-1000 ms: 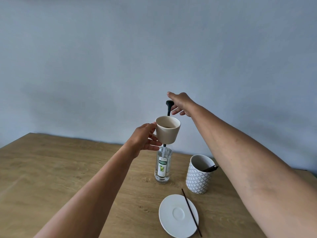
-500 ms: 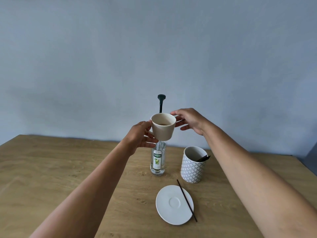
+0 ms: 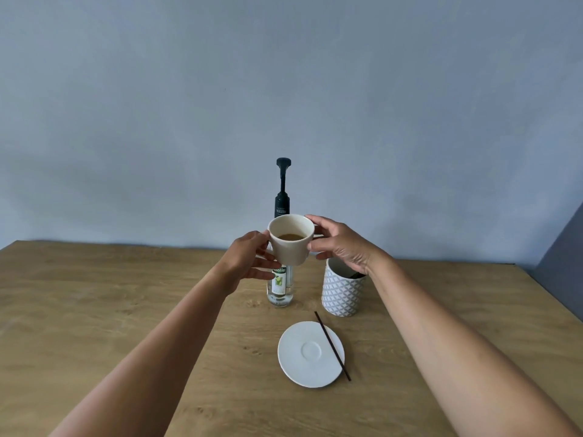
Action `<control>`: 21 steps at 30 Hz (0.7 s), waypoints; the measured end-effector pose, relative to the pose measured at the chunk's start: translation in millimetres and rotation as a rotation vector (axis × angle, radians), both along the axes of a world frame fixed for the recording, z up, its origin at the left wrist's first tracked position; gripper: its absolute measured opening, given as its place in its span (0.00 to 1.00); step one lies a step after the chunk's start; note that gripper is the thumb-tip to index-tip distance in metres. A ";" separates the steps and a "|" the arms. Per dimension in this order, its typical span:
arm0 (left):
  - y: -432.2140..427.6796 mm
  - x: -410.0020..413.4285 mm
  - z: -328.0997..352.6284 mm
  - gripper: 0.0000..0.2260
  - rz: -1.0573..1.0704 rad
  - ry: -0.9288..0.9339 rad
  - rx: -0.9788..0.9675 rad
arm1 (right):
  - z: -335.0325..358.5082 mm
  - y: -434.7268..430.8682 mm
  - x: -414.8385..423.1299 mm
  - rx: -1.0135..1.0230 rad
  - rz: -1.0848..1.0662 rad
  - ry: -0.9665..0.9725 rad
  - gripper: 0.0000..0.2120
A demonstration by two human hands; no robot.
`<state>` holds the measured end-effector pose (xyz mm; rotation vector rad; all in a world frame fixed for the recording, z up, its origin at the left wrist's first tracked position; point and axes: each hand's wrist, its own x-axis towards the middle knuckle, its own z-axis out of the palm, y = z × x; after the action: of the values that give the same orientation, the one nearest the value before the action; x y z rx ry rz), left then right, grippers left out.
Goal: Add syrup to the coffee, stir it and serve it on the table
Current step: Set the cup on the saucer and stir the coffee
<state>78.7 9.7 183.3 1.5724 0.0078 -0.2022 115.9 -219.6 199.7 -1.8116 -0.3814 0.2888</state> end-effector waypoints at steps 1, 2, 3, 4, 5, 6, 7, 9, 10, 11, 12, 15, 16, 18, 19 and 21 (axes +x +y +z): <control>-0.3 -2.6 -4.7 0.17 -0.004 0.004 0.016 | -6.4 -0.8 -2.4 -0.003 -0.011 -0.004 0.32; -0.5 -5.2 -9.6 0.18 -0.004 0.009 0.031 | -13.0 -1.2 -5.0 -0.006 -0.026 -0.010 0.34; -1.1 -8.0 -15.5 0.19 -0.001 0.020 0.042 | -20.6 -1.8 -8.0 -0.010 -0.044 -0.014 0.35; -1.9 -10.7 -21.4 0.20 0.002 0.031 0.048 | -28.6 -2.4 -11.0 -0.012 -0.060 -0.018 0.36; -2.8 -13.6 -27.9 0.19 0.004 0.041 0.052 | -36.8 -2.9 -14.2 -0.013 -0.074 -0.016 0.37; -4.2 -16.6 -34.7 0.19 0.004 0.049 0.058 | -45.6 -3.7 -17.4 -0.014 -0.085 -0.009 0.38; -5.4 -19.4 -41.5 0.17 0.003 0.055 0.065 | -53.9 -4.2 -20.5 -0.019 -0.094 -0.006 0.38; -8.2 -24.1 -56.8 0.15 -0.002 0.072 0.088 | -71.1 -5.4 -26.9 -0.043 -0.104 0.007 0.37; -9.6 -26.4 -64.8 0.14 -0.004 0.084 0.100 | -79.8 -6.1 -30.3 -0.055 -0.108 0.016 0.37; -11.0 -28.4 -73.1 0.13 -0.004 0.098 0.112 | -88.2 -6.8 -34.2 -0.065 -0.113 0.022 0.37; -12.4 -30.3 -81.2 0.13 -0.003 0.111 0.122 | -96.3 -7.5 -37.9 -0.079 -0.121 0.026 0.37; -18.3 -36.0 -105.7 0.11 0.005 0.134 0.170 | -120.4 -10.6 -48.0 -0.123 -0.145 0.049 0.39; -20.8 -38.1 -113.3 0.11 0.006 0.133 0.190 | -128.3 -12.1 -51.1 -0.125 -0.146 0.062 0.39; -25.6 -42.0 -125.8 0.11 0.002 0.132 0.230 | -141.4 -15.0 -56.8 -0.127 -0.153 0.094 0.39; -27.9 -43.5 -131.4 0.11 0.001 0.136 0.248 | -146.6 -16.6 -58.9 -0.132 -0.158 0.110 0.39; -31.8 -46.8 -140.9 0.11 0.003 0.144 0.267 | -155.7 -19.7 -63.5 -0.140 -0.164 0.130 0.39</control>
<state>31.9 -22.2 42.4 1.8203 0.1551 -0.3220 52.4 -239.3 44.0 -1.9370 -0.1230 0.3229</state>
